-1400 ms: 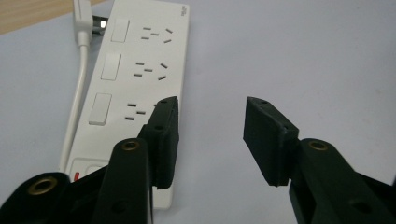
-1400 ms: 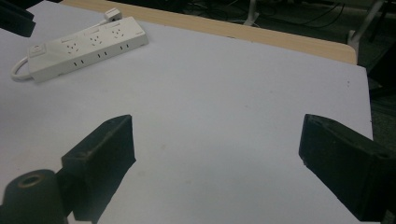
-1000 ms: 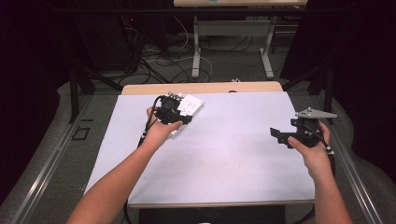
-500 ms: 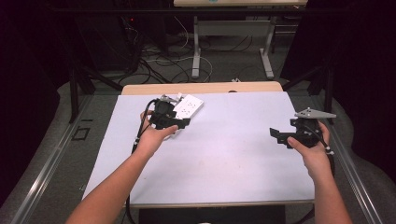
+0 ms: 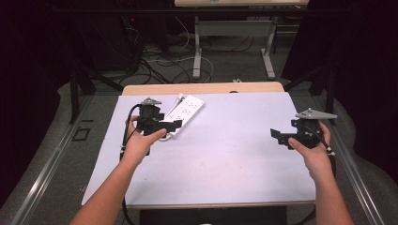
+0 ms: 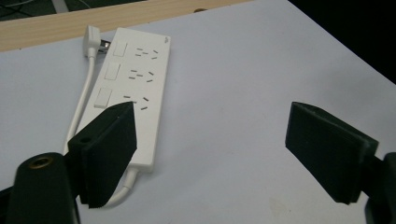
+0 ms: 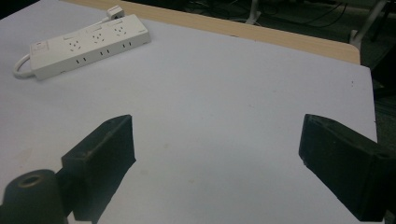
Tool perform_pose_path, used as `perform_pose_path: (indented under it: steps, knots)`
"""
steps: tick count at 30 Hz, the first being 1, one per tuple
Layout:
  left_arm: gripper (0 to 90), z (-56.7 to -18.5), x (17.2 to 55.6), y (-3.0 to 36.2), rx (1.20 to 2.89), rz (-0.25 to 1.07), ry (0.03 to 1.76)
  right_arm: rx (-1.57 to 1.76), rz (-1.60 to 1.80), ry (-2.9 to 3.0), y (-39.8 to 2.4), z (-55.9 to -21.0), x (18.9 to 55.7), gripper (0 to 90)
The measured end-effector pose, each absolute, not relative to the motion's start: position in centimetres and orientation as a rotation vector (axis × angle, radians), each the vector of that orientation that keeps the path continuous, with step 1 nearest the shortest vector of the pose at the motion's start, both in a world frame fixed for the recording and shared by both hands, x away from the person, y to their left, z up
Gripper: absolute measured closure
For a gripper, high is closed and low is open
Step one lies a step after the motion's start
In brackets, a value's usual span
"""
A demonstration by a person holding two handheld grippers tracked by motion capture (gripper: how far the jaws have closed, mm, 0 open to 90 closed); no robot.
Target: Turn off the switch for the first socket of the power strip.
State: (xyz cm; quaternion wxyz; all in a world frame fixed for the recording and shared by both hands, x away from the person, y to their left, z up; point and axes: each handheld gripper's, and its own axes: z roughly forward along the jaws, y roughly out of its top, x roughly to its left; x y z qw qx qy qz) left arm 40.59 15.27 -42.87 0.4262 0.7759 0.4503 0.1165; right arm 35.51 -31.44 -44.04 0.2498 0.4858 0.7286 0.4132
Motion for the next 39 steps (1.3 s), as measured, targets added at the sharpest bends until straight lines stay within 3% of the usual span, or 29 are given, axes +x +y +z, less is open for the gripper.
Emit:
perform_pose_path:
  steps: [2,6,21,39]
  knots:
    - [13.7,-42.5,40.1,15.7,1.956,0.317,1.113,1.321,1.129,1.981,-31.4,-44.1,35.5,10.0]
    - [0.2,-42.1,39.3,16.2,1.950,0.365,1.112,1.325,1.132,1.982,-31.3,-44.1,35.5,10.0]
    - [0.1,-42.3,36.9,19.5,1.883,0.400,1.102,1.320,1.126,1.994,-31.3,-44.0,35.5,10.0]
    - [0.5,-46.0,36.8,25.3,1.768,0.411,1.274,1.343,1.131,1.982,-31.6,-44.3,35.6,10.0]
